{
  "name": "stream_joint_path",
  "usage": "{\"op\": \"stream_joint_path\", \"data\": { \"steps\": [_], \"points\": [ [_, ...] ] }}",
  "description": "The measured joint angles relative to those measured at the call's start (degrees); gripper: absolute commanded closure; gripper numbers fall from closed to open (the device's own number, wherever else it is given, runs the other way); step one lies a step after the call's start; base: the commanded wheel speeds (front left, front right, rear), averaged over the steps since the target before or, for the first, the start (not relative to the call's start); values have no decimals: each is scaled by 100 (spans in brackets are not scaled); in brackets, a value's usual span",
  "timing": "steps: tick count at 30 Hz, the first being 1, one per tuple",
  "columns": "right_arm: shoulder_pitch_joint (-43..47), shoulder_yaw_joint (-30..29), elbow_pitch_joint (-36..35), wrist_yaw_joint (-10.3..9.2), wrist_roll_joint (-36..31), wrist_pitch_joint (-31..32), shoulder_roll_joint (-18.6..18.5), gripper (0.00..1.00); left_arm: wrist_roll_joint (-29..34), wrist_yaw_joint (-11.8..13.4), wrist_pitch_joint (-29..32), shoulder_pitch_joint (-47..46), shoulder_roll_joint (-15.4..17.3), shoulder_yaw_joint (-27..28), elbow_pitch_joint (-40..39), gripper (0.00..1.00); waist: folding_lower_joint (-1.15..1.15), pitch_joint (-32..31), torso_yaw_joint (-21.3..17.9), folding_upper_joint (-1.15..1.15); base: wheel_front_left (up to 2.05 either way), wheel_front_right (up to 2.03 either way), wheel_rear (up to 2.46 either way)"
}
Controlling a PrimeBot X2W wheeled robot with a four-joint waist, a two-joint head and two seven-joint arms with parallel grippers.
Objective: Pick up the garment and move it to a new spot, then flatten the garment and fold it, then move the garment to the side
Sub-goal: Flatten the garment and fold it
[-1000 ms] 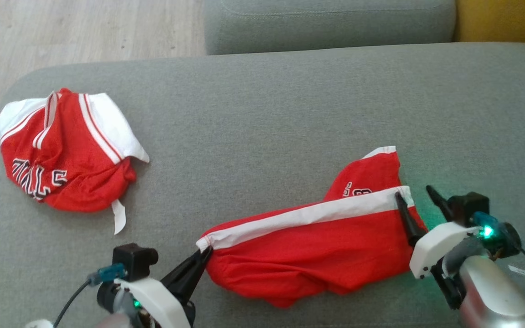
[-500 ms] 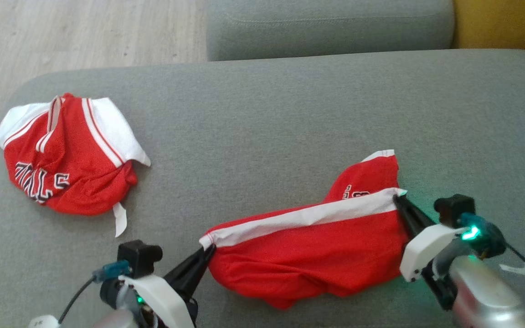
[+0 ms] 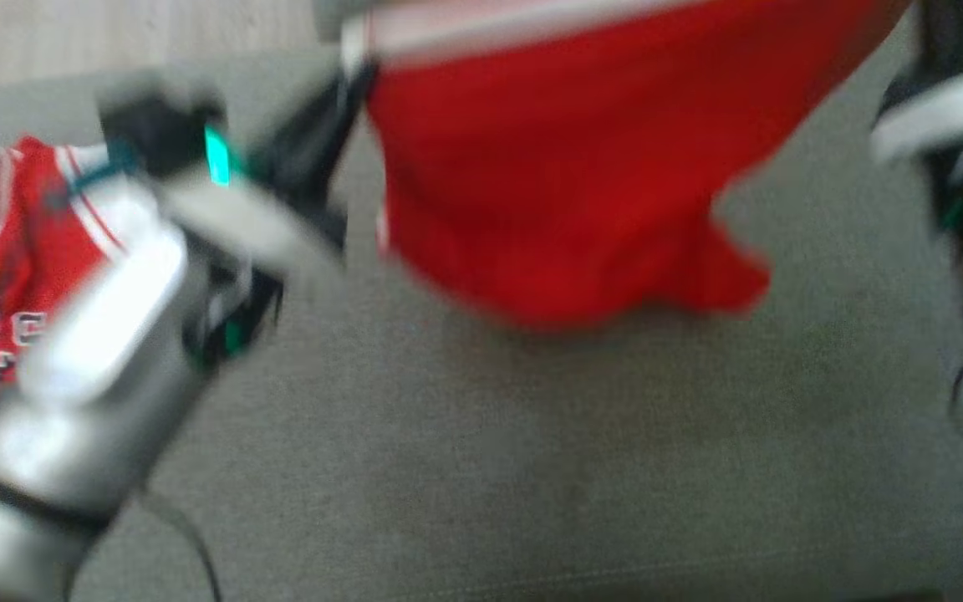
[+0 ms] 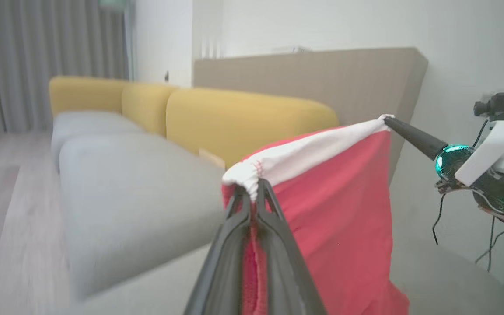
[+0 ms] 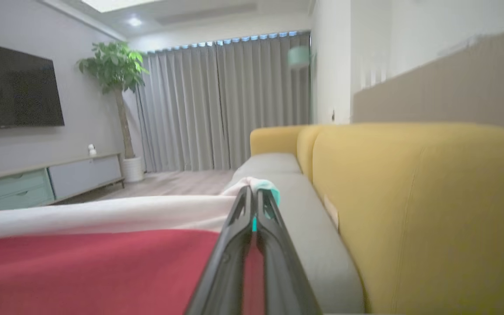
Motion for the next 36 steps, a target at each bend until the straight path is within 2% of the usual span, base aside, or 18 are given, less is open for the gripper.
{"op": "stream_joint_path", "data": {
  "steps": [7,10,12,16,21,30,35,36],
  "points": [
    [-2052,-489,-133,0,-199,-19,-449,100,479,-99,-25,-2773,-903,107,916,100,0,874,-222,0,0,0,0],
    [-2515,-635,-326,0,-376,-56,-519,100,736,-100,-65,-3338,-1148,326,1138,100,1,1203,-306,0,0,0,0],
    [-2536,-622,-385,0,-459,-65,-504,100,858,-101,-66,-3314,-1225,601,1125,100,1,1363,-366,0,0,0,0],
    [-1964,-391,-379,0,-499,-65,-445,100,896,-100,-66,-2482,-1198,710,1026,100,1,1501,-487,0,0,0,0],
    [-469,-563,-632,0,-300,-63,-355,100,967,-101,-65,-847,-1165,637,705,100,1,1398,-386,0,0,0,0],
    [2523,-1394,-1904,0,-323,-62,57,100,1807,-143,-60,2142,-1276,1068,-286,100,0,734,-206,0,0,0,0],
    [3885,-1552,-2671,0,-343,278,347,100,2302,-143,-59,3360,-1329,1414,-728,100,0,265,-174,0,0,0,0],
    [3885,-1552,-2671,0,-343,278,347,100,2302,-143,-59,3360,-1329,1414,-728,100,0,265,-174,0,0,0,0]
  ]
}}
